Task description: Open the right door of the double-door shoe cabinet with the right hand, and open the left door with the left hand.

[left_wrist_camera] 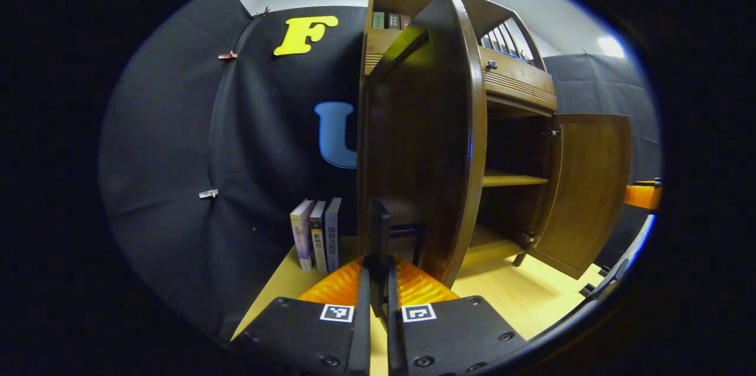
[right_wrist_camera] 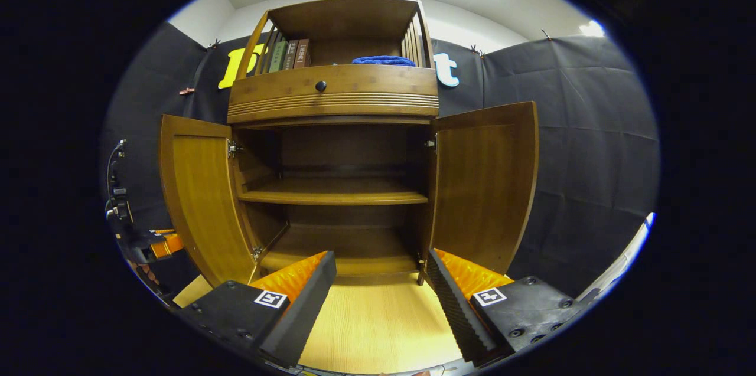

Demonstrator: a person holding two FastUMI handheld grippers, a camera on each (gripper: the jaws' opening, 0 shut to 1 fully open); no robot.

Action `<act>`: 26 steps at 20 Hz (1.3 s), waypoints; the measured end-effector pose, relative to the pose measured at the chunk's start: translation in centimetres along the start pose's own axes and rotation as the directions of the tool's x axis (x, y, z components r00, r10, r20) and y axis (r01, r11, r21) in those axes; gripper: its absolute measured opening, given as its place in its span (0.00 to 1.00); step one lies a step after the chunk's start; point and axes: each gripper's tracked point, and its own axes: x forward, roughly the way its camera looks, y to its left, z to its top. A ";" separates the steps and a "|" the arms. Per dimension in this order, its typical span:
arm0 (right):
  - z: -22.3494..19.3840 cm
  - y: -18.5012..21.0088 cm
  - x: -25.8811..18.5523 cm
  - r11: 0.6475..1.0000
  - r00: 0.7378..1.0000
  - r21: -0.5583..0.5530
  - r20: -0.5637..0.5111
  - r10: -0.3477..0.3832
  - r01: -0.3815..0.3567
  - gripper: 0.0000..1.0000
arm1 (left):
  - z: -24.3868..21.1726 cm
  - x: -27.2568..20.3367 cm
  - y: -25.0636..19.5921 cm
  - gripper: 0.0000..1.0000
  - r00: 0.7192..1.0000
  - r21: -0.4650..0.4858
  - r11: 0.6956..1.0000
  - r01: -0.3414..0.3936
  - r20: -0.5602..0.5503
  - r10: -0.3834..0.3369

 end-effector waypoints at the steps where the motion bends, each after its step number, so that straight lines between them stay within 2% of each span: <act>1: 0.0 0.2 0.0 1.000 1.000 0.001 0.000 0.002 -0.002 0.98 | 0.1 0.0 0.7 0.15 1.000 -0.005 1.000 -0.012 0.003 0.012; 5: 0.2 1.2 0.2 1.000 1.000 0.012 0.006 0.014 -0.014 1.00 | 0.3 -0.5 1.9 0.10 1.000 -0.028 1.000 -0.003 0.014 0.003; 7: 0.1 1.7 0.1 1.000 1.000 0.008 0.005 0.024 -0.024 0.96 | 0.6 -0.7 2.1 0.09 1.000 -0.023 1.000 -0.002 0.018 0.003; 8: 0.0 1.8 -0.1 1.000 1.000 0.006 0.004 0.028 -0.028 0.98 | 0.8 -0.9 2.1 0.14 1.000 -0.019 1.000 -0.007 0.024 0.007; 9: 0.0 2.0 -0.1 0.999 0.999 0.005 0.005 0.033 -0.033 0.98 | 0.8 -1.1 2.2 0.09 1.000 -0.014 1.000 -0.013 0.028 0.014; 10: 0.1 2.2 -0.3 0.999 0.999 0.006 0.004 0.038 -0.038 1.00 | 0.9 -1.3 2.6 0.09 0.999 -0.008 0.999 -0.032 0.027 0.032; 12: 0.2 2.2 -0.6 0.999 0.999 0.008 0.008 0.045 -0.045 0.98 | 0.7 -1.4 2.7 0.13 0.999 -0.010 0.999 -0.049 0.021 0.049; 19: 0.7 1.8 -0.8 0.998 0.998 0.005 0.008 0.056 -0.056 0.96 | 0.5 -3.4 2.9 0.15 0.995 -0.002 0.995 -0.096 0.005 0.096; 20: 0.8 1.9 -0.7 0.998 0.998 0.003 0.009 0.060 -0.060 0.96 | 0.5 -3.9 2.8 0.12 0.995 0.002 0.995 -0.101 0.006 0.101; 22: 1.2 2.1 -0.5 0.998 0.997 -0.005 0.017 0.070 -0.070 0.98 | 0.7 -4.4 2.3 0.15 0.995 0.002 0.995 -0.098 0.012 0.098; 24: 1.4 2.6 -0.3 0.996 0.996 -0.014 0.014 0.086 -0.085 0.96 | 0.8 -5.0 2.1 0.16 0.995 -0.006 0.995 -0.100 0.009 0.100; 25: 1.6 2.8 -0.2 0.996 0.996 -0.018 0.018 0.091 -0.090 1.00 | 0.9 -5.2 1.8 0.17 0.995 -0.011 0.995 -0.095 0.010 0.095; 26: 1.8 2.9 -0.2 0.996 0.995 -0.022 0.023 0.093 -0.092 0.98 | 1.0 -5.5 1.5 0.19 0.996 -0.014 0.996 -0.088 0.012 0.088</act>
